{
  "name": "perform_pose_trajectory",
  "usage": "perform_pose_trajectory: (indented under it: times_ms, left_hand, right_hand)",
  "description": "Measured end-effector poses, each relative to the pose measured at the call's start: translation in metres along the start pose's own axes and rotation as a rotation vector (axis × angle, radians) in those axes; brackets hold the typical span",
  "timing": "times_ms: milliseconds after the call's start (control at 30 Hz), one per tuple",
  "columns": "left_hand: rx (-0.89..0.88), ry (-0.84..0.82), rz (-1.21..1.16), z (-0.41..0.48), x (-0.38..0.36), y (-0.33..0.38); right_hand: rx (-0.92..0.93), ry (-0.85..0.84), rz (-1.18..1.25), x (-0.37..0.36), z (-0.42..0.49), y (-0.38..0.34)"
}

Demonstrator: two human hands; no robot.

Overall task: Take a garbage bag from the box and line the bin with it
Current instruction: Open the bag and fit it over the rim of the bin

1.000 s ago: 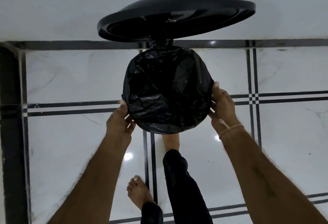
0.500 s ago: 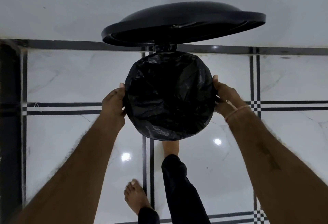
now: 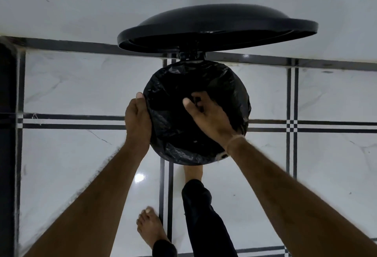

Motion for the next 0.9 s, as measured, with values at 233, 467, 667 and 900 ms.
perform_pose_trajectory:
  times_ms: [233,467,667,900]
  left_hand:
    - [-0.139,0.008,0.051,0.005,-0.004,-0.011]
    - [-0.134,-0.035,0.043,0.009,-0.001,-0.015]
    - [-0.077,-0.04,0.025,0.012,-0.001,-0.017]
    - [-0.053,-0.032,0.054,0.013,-0.001,-0.016]
  right_hand:
    - [-0.409,-0.154,-0.009,-0.027,0.086,0.016]
    - [-0.007,0.083,0.252,0.008,-0.036,-0.034]
    - [-0.242,-0.374,0.255,-0.045,-0.005,-0.051]
    - [-0.142,-0.078,0.121,-0.031,-0.005,-0.03]
Point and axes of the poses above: each hand's wrist, its own z-axis towards the middle knuckle, its own x-axis out of the back of the hand, y = z × x, the point moved 1 cm from there along z, towards the middle knuckle, and after that the axes turned 8 degrees about y, right-handed, at the moved point
